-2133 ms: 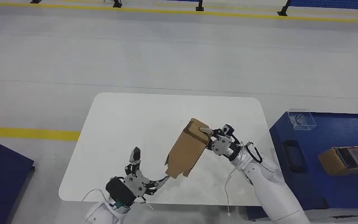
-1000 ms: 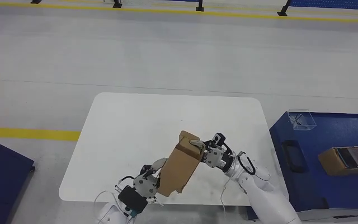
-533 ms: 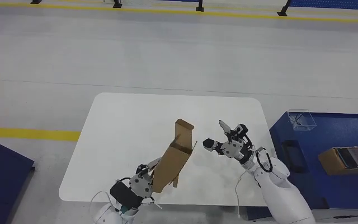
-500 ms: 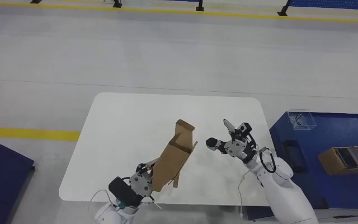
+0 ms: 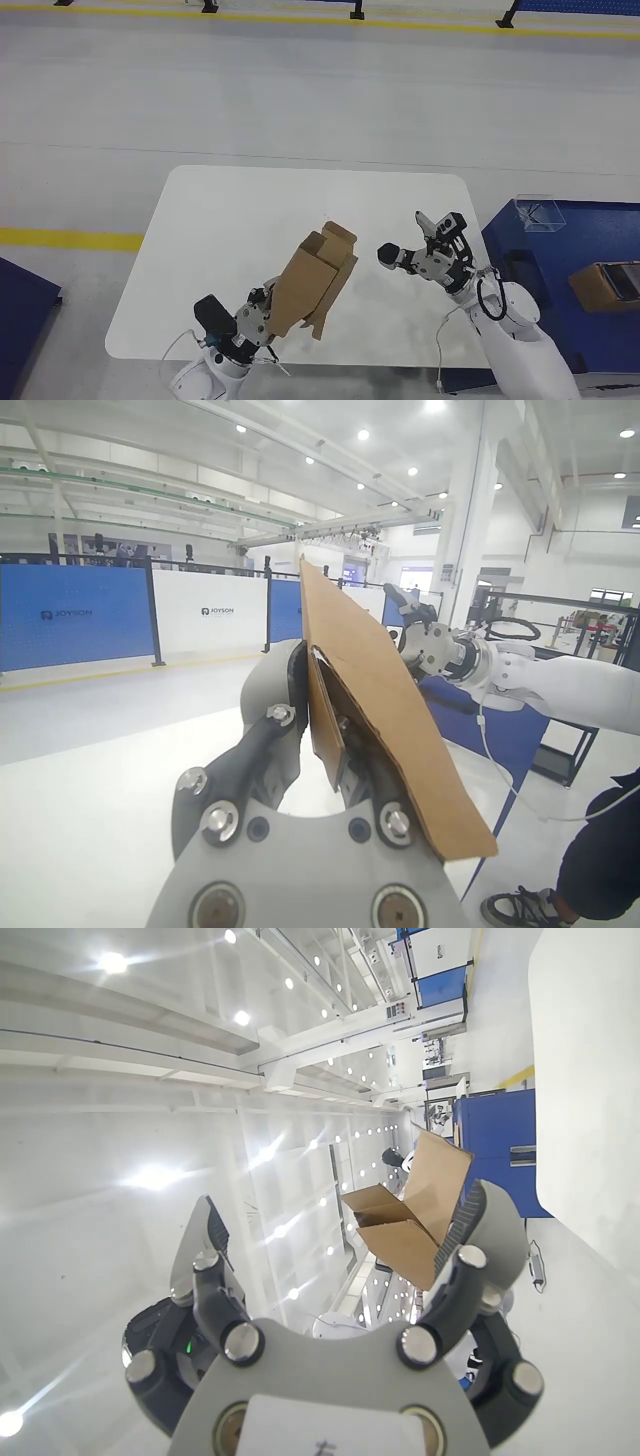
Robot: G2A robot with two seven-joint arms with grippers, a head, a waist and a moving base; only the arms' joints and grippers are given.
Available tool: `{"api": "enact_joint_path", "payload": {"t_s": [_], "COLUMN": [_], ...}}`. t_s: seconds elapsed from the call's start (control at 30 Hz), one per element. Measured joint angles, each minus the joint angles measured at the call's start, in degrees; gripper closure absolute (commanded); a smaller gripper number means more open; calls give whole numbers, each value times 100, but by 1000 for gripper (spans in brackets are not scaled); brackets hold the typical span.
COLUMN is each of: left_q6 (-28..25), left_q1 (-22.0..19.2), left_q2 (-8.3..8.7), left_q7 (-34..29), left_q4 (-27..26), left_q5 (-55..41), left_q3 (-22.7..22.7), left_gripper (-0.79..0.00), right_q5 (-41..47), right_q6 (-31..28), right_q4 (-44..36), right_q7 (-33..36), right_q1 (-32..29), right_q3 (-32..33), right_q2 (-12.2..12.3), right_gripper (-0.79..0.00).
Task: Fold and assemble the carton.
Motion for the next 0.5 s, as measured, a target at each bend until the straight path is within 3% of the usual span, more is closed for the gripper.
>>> {"api": "enact_joint_path", "payload": {"t_s": [0.07, 0.1, 0.17, 0.3, 0.4, 0.5], "left_q6": [-326, -424, -257, 912, 1821, 2595], "left_q1": [52, 48, -10, -228, -394, -560], "left_q2": [-16, -17, -10, 49, 81, 105], "left_q7": [-707, -1358, -2396, -4673, -5878, -6788], "left_q4": [-58, -103, -206, -294, -140, 66], "left_q5": [-893, -1732, -3276, -6985, -9029, -10301], "left_q3": [30, 46, -7, -334, -530, -580], "left_gripper": [0, 0, 0, 0, 0, 0], "right_q5": [44, 107, 258, 299, -26, -167], "right_q6": [-10, 65, 313, 799, 881, 913], "right_q4": [-179, -295, -446, -655, -734, -747], "right_q7": [26, 90, 297, 665, 816, 919], "right_q1": [-70, -115, -165, -216, -199, -186], "right_q3": [75, 144, 277, 622, 746, 785], "right_q2": [6, 17, 43, 113, 157, 178], "right_gripper": [-785, -785, -785, -785, -785, -785]}}
